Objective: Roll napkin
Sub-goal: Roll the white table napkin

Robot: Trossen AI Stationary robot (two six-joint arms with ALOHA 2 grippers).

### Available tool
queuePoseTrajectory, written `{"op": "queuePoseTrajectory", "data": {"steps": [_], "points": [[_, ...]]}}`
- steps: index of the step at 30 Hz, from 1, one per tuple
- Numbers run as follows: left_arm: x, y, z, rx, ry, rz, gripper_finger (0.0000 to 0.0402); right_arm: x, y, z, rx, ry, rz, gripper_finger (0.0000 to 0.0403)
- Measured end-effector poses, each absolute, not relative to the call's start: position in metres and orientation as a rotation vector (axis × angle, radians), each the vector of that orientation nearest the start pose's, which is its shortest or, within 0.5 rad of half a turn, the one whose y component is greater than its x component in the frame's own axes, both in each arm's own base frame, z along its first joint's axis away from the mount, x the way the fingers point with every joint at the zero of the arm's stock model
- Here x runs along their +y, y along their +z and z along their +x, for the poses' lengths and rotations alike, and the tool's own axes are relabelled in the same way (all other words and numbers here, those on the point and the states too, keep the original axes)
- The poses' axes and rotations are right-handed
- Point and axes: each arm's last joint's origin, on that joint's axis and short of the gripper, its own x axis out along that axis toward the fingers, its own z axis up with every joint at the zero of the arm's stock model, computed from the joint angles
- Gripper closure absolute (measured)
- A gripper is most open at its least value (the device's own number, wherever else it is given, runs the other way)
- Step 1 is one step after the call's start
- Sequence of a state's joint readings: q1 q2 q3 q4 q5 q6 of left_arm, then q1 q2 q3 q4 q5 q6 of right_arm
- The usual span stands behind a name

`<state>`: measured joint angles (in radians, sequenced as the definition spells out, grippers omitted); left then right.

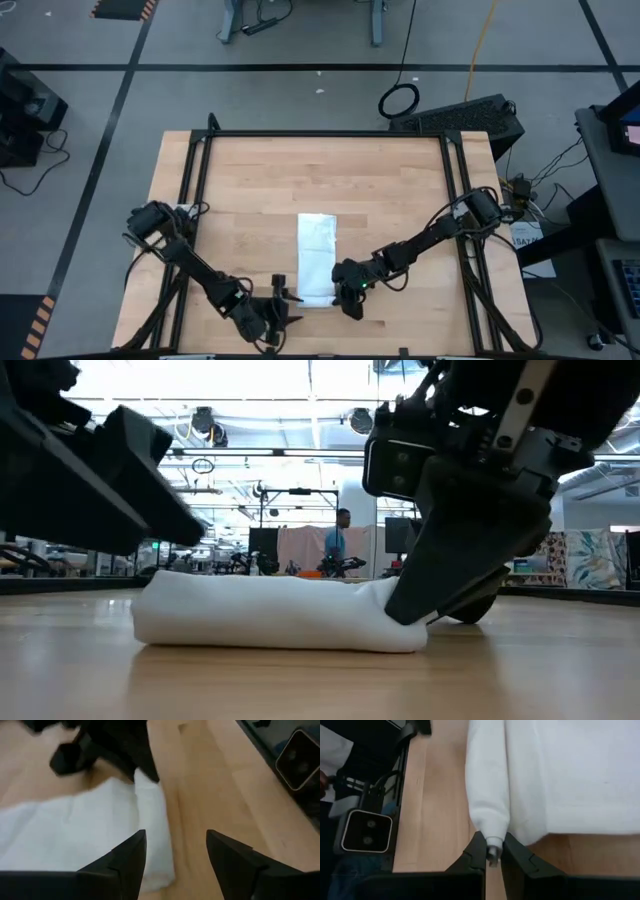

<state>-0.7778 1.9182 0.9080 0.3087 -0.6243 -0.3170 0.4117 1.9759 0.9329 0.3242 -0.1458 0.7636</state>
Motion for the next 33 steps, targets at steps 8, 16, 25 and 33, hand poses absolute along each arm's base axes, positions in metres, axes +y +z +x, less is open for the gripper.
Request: {"op": "queuePoseTrajectory", "data": {"steps": [8, 16, 25, 33], "points": [[-0.244, 0.094, 0.274, 0.518, -0.032, 0.363, 0.0190, 0.149, 0.102, 0.341, 0.905, 0.243, 0.675, 0.0383], [-0.235, 0.091, 0.280, 0.557, -0.017, 0.376, 0.0225, 0.143, 0.102, 0.344, 0.921, 0.246, 0.738, 0.0382], [-0.227, 0.089, 0.284, 0.608, 0.017, 0.172, 0.0384, 0.140, 0.102, 0.344, 0.916, 0.266, 0.686, 0.0364], [-0.223, 0.090, 0.288, 0.666, 0.015, -0.085, 0.0374, 0.154, 0.119, 0.330, 0.885, 0.371, 0.433, 0.0261]]}}
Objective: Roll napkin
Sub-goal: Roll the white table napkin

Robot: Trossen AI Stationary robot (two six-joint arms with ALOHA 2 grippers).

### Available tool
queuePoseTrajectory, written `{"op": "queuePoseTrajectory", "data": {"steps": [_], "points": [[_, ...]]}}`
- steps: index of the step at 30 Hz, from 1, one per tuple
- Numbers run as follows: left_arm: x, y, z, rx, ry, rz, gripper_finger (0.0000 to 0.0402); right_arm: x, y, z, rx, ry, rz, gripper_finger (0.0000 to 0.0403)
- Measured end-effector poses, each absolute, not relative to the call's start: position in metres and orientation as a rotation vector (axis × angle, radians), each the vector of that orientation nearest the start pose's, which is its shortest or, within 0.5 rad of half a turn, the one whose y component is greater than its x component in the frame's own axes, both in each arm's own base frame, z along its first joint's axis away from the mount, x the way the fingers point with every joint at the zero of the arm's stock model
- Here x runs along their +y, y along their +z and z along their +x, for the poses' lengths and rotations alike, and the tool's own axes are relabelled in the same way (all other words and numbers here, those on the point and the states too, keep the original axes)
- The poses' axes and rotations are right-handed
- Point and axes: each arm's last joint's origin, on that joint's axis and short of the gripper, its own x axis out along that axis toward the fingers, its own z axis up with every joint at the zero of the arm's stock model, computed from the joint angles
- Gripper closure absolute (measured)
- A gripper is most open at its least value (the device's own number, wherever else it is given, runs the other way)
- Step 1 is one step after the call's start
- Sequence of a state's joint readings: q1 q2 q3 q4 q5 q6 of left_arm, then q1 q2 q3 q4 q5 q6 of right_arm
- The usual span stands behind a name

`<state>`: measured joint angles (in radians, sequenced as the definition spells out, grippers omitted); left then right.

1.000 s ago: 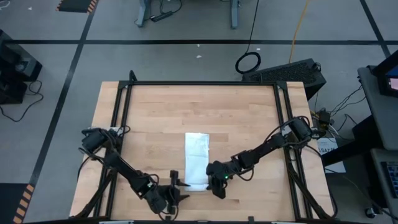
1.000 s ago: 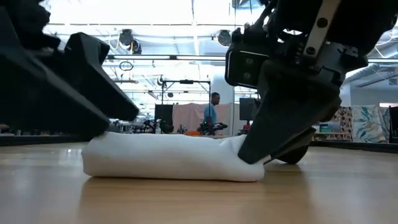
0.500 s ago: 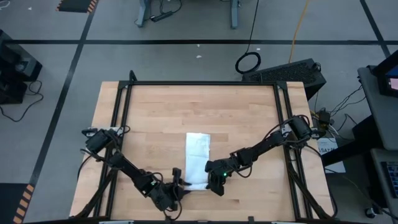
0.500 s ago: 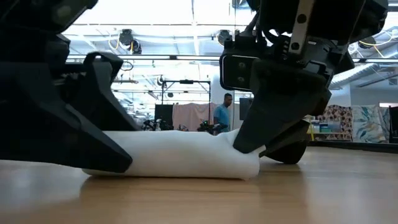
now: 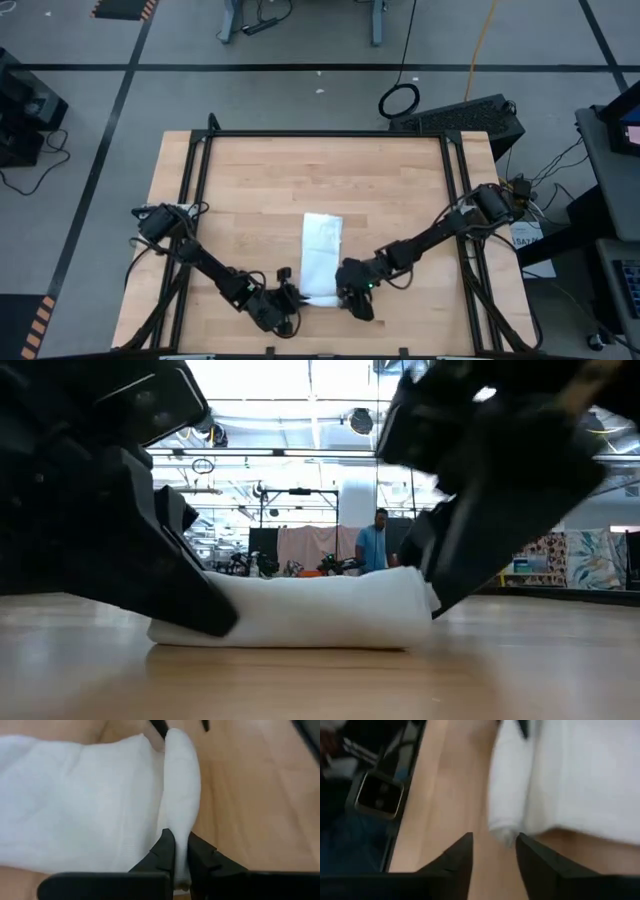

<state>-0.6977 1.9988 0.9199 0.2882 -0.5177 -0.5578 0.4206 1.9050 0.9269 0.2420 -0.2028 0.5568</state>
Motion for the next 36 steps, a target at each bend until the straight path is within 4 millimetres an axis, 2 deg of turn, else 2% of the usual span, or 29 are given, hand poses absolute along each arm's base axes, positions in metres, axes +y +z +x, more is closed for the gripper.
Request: {"op": "queuePoseTrajectory", "data": {"steps": [5, 9, 15, 19, 22, 29, 36], "points": [[-0.218, 0.097, 0.290, 0.700, -0.017, -0.179, 0.0374, 0.184, 0.121, 0.312, 0.795, 0.295, 0.111, 0.0224], [-0.209, 0.103, 0.292, 0.761, 0.002, -0.280, 0.0374, 0.217, 0.122, 0.299, 0.620, 0.216, -0.104, 0.0221], [-0.196, 0.105, 0.300, 0.817, 0.006, -0.408, 0.0373, 0.245, 0.109, 0.286, 0.460, 0.137, -0.353, 0.0220], [-0.189, 0.104, 0.304, 0.848, -0.004, -0.455, 0.0373, 0.246, 0.087, 0.288, 0.452, 0.093, -0.405, 0.0215], [-0.186, 0.104, 0.306, 0.864, -0.015, -0.473, 0.0373, 0.246, 0.079, 0.293, 0.412, 0.061, -0.401, 0.0207], [-0.184, 0.103, 0.306, 0.895, -0.019, -0.481, 0.0373, 0.244, 0.078, 0.297, 0.366, 0.021, -0.454, 0.0195], [-0.184, 0.102, 0.306, 0.898, -0.010, -0.502, 0.0373, 0.228, 0.074, 0.308, 0.411, -0.008, -0.295, 0.0208]]}}
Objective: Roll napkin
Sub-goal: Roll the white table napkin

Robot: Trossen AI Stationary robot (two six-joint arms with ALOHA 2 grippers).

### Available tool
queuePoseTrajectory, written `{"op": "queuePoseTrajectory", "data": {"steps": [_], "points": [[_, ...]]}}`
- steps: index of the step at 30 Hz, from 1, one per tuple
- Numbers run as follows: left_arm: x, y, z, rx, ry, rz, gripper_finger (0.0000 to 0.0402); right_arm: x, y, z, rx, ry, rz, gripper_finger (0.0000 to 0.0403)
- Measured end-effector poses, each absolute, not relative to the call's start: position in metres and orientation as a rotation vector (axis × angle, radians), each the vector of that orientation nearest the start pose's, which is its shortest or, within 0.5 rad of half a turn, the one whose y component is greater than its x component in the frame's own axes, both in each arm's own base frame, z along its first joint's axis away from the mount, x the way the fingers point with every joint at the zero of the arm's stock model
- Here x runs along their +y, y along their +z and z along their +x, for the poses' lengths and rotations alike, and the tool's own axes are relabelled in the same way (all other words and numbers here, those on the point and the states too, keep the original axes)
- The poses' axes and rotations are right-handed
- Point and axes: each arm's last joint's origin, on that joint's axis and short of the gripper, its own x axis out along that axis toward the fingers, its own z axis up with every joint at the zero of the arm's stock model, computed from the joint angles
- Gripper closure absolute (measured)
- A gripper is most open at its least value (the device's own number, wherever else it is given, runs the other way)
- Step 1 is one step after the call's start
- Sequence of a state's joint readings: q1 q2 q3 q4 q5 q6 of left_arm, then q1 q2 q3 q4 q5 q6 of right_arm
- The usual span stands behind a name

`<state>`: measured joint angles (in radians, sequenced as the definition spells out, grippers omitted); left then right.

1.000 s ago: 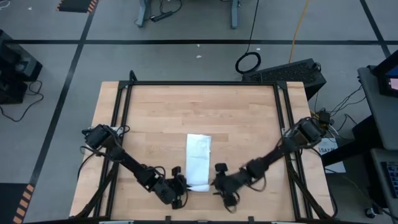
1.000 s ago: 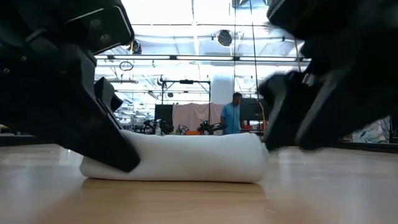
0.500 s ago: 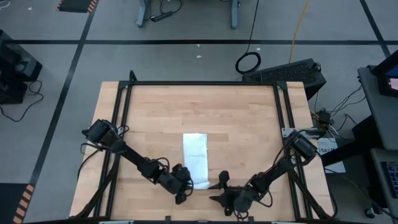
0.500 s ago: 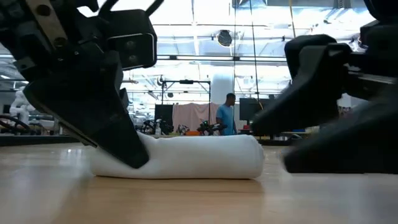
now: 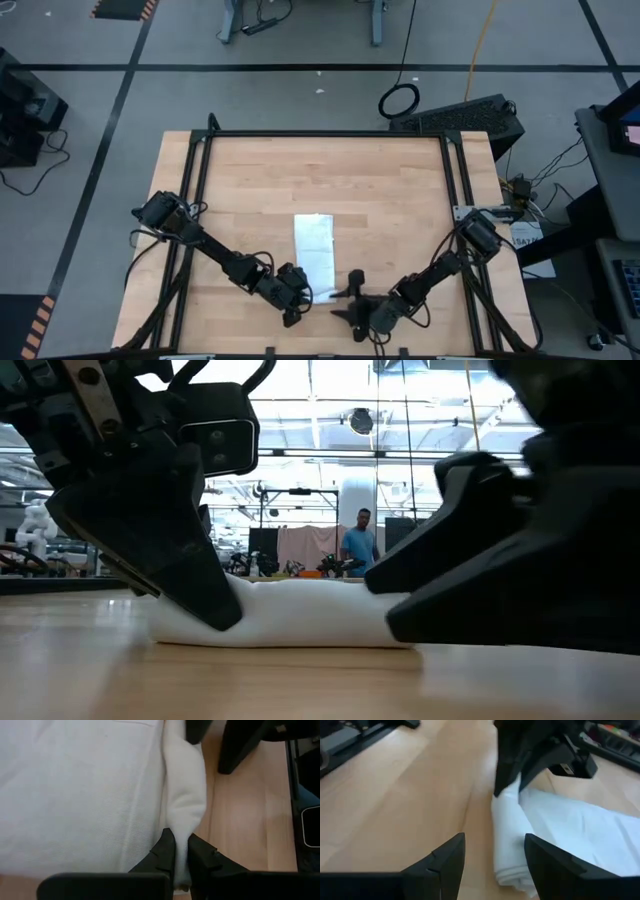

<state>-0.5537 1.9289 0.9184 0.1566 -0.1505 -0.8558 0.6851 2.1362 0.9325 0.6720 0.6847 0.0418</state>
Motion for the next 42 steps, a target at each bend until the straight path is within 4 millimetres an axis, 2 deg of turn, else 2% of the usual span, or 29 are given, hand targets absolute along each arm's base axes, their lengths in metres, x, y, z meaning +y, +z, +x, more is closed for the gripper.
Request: {"op": "queuePoseTrajectory", "data": {"steps": [6, 11, 16, 21, 30, 34, 42], "points": [[-0.186, 0.102, 0.305, 0.900, -0.012, -0.502, 0.0373, 0.227, 0.077, 0.309, 0.392, -0.055, -0.318, 0.0212], [-0.186, 0.102, 0.304, 0.901, -0.013, -0.501, 0.0373, 0.225, 0.079, 0.307, 0.418, -0.086, -0.314, 0.0183], [-0.186, 0.102, 0.304, 0.901, -0.006, -0.513, 0.0373, 0.219, 0.075, 0.312, 0.477, -0.001, -0.217, 0.0166], [-0.186, 0.102, 0.304, 0.901, 0.002, -0.527, 0.0373, 0.217, 0.074, 0.313, 0.484, -0.001, -0.188, 0.0209], [-0.189, 0.101, 0.302, 0.907, 0.010, -0.552, 0.0373, 0.213, 0.073, 0.317, 0.506, 0.005, -0.020, 0.0371], [-0.197, 0.102, 0.297, 0.906, -0.002, -0.546, 0.0355, 0.211, 0.074, 0.319, 0.519, 0.007, 0.109, 0.0377], [-0.213, 0.118, 0.275, 0.892, -0.031, -0.396, 0.0269, 0.205, 0.074, 0.324, 0.569, 0.015, 0.386, 0.0359]]}}
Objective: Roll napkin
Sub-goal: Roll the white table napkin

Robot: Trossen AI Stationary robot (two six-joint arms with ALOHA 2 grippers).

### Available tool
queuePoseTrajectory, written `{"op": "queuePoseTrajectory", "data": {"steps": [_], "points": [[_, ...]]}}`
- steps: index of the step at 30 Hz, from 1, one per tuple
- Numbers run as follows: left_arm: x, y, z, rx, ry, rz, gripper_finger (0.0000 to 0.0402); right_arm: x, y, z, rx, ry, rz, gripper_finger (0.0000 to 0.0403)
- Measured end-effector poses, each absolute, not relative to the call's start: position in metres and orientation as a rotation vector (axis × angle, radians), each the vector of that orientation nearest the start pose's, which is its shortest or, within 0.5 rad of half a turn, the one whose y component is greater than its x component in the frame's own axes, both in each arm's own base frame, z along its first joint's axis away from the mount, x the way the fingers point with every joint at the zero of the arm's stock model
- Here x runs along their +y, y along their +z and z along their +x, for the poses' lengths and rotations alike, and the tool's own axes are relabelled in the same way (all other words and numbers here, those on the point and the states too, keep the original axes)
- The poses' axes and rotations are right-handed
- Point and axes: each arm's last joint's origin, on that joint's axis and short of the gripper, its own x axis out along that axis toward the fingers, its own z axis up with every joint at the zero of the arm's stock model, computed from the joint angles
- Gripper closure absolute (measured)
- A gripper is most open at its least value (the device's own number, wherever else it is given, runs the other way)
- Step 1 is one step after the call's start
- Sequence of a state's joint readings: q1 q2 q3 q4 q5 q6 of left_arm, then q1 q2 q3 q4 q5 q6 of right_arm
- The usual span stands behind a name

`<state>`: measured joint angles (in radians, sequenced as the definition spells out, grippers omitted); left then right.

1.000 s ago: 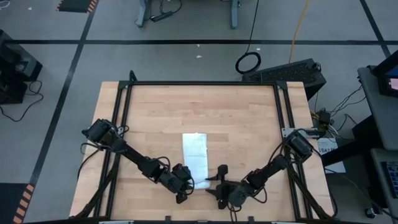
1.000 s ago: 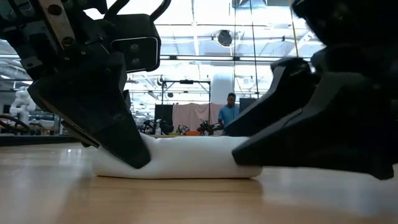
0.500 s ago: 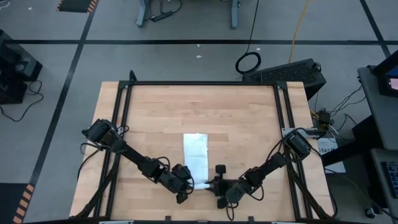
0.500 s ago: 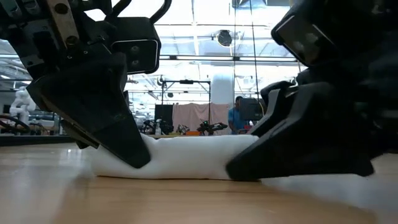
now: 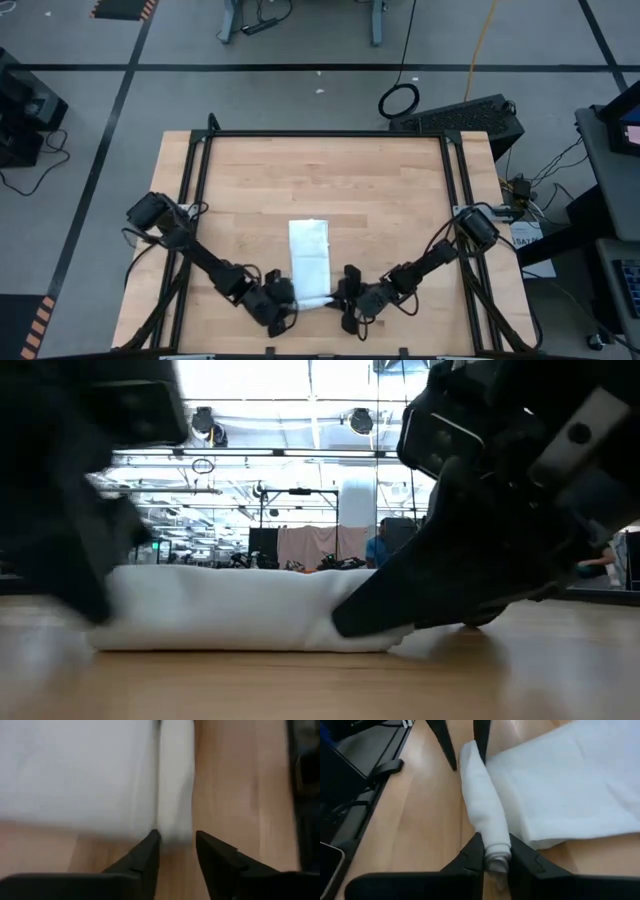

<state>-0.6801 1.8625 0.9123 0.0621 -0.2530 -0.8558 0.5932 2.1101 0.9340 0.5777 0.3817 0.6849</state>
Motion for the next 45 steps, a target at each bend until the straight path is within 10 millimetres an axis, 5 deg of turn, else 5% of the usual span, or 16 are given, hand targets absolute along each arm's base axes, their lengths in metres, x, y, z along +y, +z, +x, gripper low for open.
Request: {"op": "queuePoseTrajectory", "data": {"steps": [9, 19, 26, 32, 40, 45], "points": [[-0.241, 0.130, 0.250, 0.591, 0.083, -0.013, 0.0212, 0.196, 0.074, 0.330, 0.605, 0.005, 0.558, 0.0361], [-0.258, 0.103, 0.254, 0.478, 0.044, 0.305, 0.0143, 0.183, 0.082, 0.338, 0.661, 0.049, 0.699, 0.0359], [-0.251, 0.090, 0.257, 0.528, 0.056, 0.410, 0.0138, 0.177, 0.081, 0.340, 0.702, 0.043, 0.738, 0.0358], [-0.243, 0.085, 0.263, 0.572, 0.068, 0.404, 0.0184, 0.175, 0.081, 0.340, 0.716, 0.055, 0.747, 0.0358], [-0.241, 0.083, 0.262, 0.595, 0.084, 0.315, 0.0370, 0.176, 0.084, 0.339, 0.716, 0.069, 0.712, 0.0331], [-0.239, 0.081, 0.260, 0.609, 0.136, 0.189, 0.0366, 0.180, 0.100, 0.328, 0.757, 0.170, 0.484, 0.0252]]}}
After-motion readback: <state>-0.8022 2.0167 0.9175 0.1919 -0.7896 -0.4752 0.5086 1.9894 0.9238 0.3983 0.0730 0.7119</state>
